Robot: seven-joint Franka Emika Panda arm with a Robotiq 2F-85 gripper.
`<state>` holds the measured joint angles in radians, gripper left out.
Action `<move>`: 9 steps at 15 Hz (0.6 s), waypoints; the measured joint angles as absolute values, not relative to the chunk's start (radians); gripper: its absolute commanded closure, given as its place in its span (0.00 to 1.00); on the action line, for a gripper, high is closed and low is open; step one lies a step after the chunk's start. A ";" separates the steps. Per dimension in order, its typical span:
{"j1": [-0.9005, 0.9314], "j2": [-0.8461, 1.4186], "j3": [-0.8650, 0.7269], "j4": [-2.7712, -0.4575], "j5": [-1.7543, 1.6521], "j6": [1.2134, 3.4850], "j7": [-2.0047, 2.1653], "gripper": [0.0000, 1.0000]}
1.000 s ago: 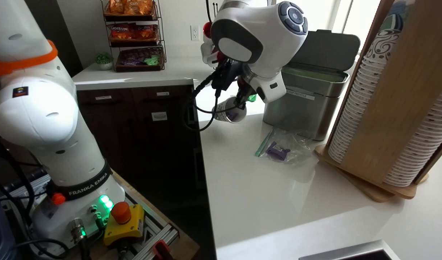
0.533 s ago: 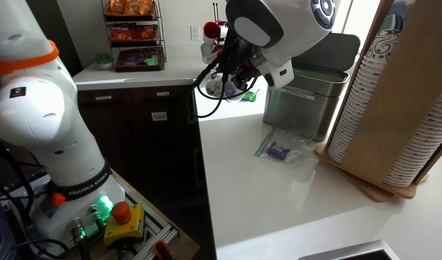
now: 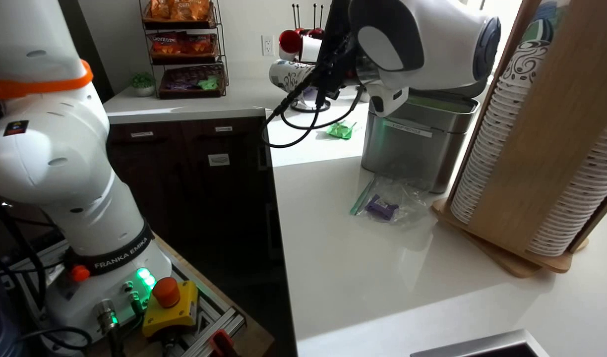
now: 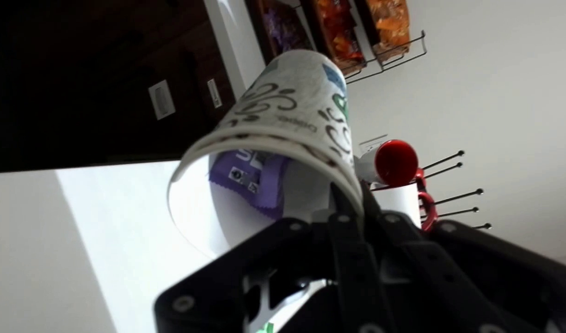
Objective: Open the silver bin then pour the packet out of the stacked coffee cups.
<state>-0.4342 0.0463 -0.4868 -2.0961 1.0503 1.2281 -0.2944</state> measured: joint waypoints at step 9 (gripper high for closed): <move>-0.511 0.207 -0.486 -2.025 1.201 0.943 -0.388 0.99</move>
<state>-0.5115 0.2073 -0.4859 -2.0248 1.2012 0.9426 -0.3877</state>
